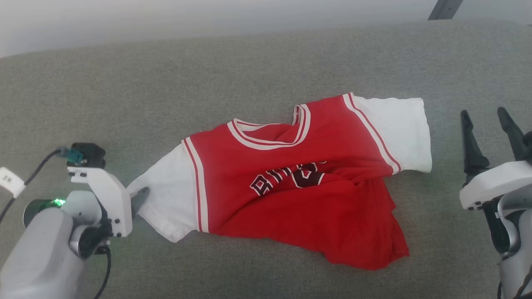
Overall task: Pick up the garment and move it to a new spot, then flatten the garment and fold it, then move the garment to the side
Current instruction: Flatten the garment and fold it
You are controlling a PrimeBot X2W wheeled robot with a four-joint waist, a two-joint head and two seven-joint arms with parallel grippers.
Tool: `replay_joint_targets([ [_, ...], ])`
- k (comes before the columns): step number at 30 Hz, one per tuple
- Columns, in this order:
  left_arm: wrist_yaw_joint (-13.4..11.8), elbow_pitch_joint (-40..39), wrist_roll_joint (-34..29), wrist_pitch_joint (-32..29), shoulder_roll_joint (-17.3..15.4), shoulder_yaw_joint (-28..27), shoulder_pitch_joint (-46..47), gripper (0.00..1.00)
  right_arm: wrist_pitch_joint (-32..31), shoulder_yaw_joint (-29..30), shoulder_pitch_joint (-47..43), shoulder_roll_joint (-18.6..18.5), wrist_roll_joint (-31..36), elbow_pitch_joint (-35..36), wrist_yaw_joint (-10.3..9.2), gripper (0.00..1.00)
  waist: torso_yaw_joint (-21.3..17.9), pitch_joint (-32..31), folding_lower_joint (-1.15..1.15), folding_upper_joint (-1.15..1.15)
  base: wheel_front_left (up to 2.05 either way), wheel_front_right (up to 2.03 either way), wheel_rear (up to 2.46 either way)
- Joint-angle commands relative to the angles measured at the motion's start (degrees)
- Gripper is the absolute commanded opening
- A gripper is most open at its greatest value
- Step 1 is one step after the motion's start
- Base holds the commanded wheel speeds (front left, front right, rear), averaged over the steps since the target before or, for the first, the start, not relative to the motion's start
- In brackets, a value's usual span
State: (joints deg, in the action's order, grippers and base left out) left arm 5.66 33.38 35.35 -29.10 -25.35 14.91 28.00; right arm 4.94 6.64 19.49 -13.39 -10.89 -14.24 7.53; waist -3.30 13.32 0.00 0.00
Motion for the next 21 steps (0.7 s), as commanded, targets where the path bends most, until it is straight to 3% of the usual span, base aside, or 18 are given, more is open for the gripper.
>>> replay_joint_targets([
  [1,-0.1,2.6,0.7,-2.1,1.0,0.9,-1.1,0.44,-1.1,-0.3,-0.9,0.2,0.5,1.6,-0.07,1.00,0.0,0.1,0.00,0.00,0.00,0.00,0.00],
  [2,0.0,3.2,0.8,-3.1,1.1,1.3,-0.7,0.29,-1.9,-0.3,-1.0,0.3,0.4,2.7,-0.08,1.00,0.0,0.2,0.00,0.00,0.00,0.00,0.00],
  [3,0.2,3.8,1.1,-4.1,1.4,1.7,-0.5,0.00,-2.7,-0.1,-1.2,0.4,0.4,3.6,-0.08,1.00,0.0,0.2,0.00,0.00,0.00,0.00,0.00],
  [11,0.8,6.4,2.6,-5.7,2.5,2.4,1.1,0.00,-6.2,-0.6,-2.2,0.9,-1.0,9.2,-0.07,1.00,0.5,0.9,0.00,0.00,0.00,0.00,0.00],
  [21,1.2,7.0,2.9,-4.2,1.8,3.3,1.9,0.00,-6.8,-0.4,-1.7,-0.1,-1.5,8.4,-0.07,1.00,2.3,1.4,0.00,0.00,0.00,0.00,0.00],
])
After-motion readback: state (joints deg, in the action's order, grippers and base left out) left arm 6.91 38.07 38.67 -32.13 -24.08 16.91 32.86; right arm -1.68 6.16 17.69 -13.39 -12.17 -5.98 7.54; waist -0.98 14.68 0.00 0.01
